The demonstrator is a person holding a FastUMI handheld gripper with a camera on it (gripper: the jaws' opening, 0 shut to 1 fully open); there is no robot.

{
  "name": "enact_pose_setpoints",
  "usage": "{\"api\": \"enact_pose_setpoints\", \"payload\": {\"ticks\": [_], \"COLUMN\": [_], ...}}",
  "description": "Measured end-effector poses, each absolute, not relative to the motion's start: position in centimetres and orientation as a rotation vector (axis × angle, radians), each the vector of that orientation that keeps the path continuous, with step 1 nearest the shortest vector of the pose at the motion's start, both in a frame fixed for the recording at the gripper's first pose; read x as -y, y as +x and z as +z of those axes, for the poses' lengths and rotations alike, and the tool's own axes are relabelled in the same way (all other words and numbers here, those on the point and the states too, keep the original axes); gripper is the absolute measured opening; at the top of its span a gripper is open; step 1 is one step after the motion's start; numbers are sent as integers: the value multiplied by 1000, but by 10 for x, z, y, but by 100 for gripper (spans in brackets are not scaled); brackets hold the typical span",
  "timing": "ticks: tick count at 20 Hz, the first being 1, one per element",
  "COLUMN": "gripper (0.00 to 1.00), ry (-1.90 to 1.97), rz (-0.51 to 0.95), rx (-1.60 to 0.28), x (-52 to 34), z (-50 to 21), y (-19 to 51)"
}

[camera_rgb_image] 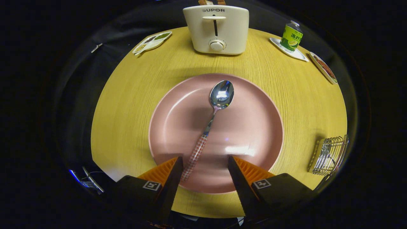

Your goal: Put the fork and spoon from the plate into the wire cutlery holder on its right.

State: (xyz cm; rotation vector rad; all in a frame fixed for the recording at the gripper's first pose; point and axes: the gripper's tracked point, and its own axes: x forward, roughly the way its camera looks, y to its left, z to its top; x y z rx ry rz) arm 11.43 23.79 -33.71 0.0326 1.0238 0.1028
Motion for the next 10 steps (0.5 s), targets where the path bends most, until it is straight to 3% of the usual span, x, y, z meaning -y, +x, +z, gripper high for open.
{"api": "enact_pose_setpoints", "payload": {"ticks": [1, 3, 4, 6, 10], "gripper": [88, 70, 55, 36, 18], "ry": [31, 8, 7, 5, 11], "rz": [107, 89, 82, 83, 142], "rx": [-1030, -1032, -1026, -1034, -1019], "x": [-241, -236, -234, -231, -227], "z": [-346, -346, -345, -346, -345], "y": [117, 116, 118, 118, 116]}}
